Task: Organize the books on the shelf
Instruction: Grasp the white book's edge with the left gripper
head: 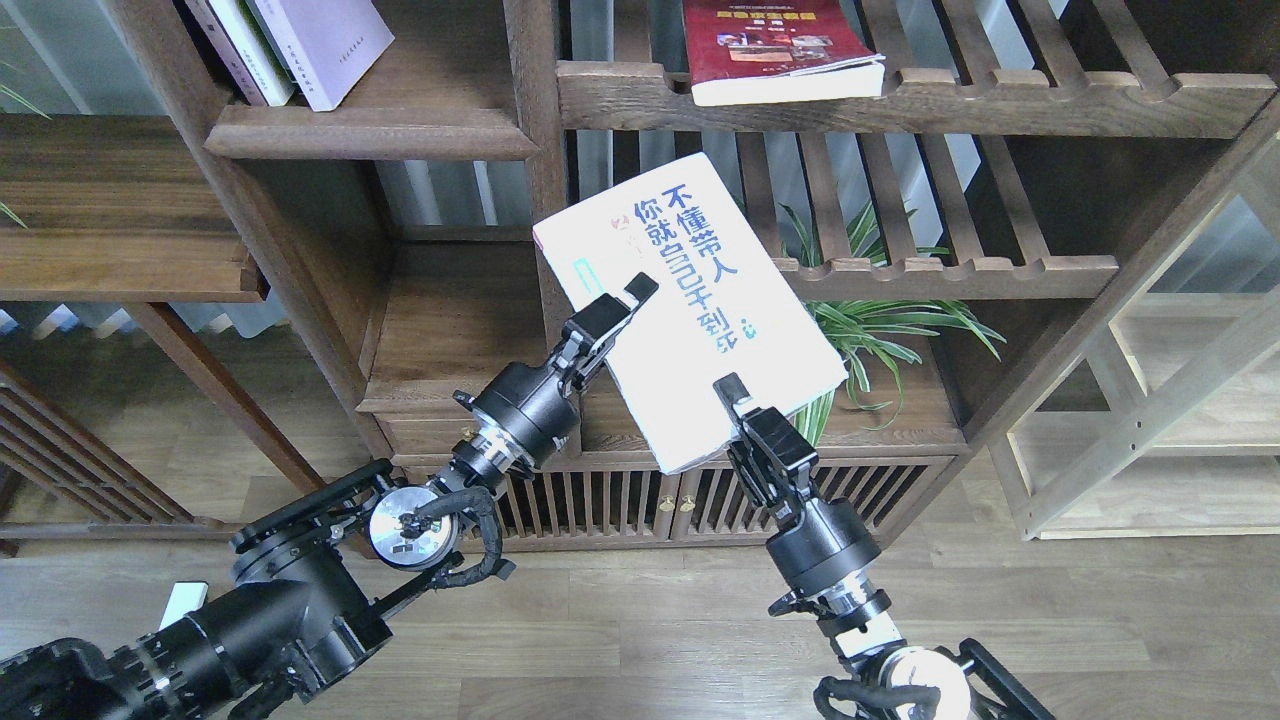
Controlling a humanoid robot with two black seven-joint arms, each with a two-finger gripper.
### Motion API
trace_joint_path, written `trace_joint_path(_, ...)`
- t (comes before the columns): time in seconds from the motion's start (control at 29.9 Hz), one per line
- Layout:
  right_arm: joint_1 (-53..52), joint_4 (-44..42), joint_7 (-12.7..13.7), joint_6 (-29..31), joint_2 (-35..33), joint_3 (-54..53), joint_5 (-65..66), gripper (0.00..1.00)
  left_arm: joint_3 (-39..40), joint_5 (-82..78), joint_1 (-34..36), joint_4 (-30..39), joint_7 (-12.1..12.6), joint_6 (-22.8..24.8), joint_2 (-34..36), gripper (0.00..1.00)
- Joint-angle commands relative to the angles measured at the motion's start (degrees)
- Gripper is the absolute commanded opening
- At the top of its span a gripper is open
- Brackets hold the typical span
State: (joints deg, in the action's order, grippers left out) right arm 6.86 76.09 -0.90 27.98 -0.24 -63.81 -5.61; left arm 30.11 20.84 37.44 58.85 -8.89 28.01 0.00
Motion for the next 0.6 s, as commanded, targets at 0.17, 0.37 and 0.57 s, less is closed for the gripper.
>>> trace_joint_path(0.17,0.0,0.0,0.4,0.0,0.0,-0.4,0.1,0.46,-0.3,-0.1,-0.1,0.1,0.0,0.0,0.0,0.01)
trace_joint_path(0.37,0.1,-0.2,0.3,0.0,-0.5,-3.3,0.0,0.50,-0.9,-2.0,-1.7,0.2,0.6,0.0,0.0,0.00)
trace_joint_path(0.57,0.1,-0.2,0.3,0.0,-0.6,-5.3,-0.1,0.51,-0.9,-3.0,-2.2,0.7,0.5,0.0,0.0,0.00)
